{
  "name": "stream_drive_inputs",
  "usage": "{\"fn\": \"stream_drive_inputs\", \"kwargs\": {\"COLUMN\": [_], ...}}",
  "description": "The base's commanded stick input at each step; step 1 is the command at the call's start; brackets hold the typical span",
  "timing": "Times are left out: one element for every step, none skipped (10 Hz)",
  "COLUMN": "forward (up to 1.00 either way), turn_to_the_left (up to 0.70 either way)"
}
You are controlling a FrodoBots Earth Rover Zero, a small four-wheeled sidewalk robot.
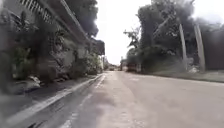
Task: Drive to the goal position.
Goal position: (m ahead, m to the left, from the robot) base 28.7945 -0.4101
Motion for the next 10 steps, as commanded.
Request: {"fn": "stream_drive_inputs", "kwargs": {"forward": [0.7,0.7,0.7,0.7,0.7,0.7,0.7,0.7,0.7,0.7], "turn_to_the_left": [0.0,0.0,0.01,0.05,0.35,0.27,0.1,0.0,0.0,0.0]}}
